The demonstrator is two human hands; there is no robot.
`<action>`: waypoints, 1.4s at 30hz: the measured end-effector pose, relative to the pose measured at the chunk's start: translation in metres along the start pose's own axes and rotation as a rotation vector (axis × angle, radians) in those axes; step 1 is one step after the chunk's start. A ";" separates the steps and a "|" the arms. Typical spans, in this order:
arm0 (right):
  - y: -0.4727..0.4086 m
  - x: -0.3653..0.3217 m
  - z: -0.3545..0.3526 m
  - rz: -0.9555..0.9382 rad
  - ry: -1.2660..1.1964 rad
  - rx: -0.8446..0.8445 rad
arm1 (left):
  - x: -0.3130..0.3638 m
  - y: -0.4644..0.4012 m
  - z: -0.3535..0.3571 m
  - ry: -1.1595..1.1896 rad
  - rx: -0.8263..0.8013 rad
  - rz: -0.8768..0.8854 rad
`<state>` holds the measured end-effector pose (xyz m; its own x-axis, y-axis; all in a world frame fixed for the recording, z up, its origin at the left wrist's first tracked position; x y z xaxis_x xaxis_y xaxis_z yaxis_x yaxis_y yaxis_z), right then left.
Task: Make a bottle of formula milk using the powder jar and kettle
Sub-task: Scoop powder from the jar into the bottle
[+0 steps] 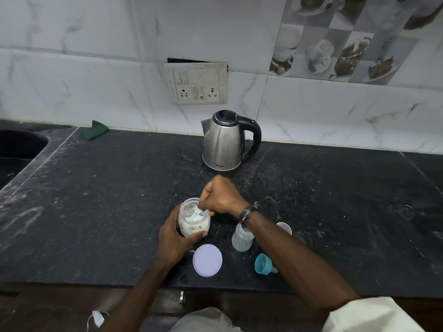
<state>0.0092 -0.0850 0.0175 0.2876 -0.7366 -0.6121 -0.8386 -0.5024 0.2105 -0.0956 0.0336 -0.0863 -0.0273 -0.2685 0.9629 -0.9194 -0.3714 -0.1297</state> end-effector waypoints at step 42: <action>0.010 0.042 -0.026 0.214 -0.501 0.012 | 0.000 0.001 0.000 -0.052 -0.016 -0.053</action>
<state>0.0251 -0.1328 0.0134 -0.1435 -0.5149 -0.8452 -0.8602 -0.3574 0.3638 -0.0963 0.0332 -0.0867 0.0418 -0.2948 0.9546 -0.9251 -0.3724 -0.0745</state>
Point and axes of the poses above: each hand's wrist, its own y-axis away from the middle knuckle, its own z-axis out of the palm, x = y × z, the point moved 9 cm from there along -y, towards the middle knuckle, and after that the axes turned 1 degree about y, right-handed, at the moved point
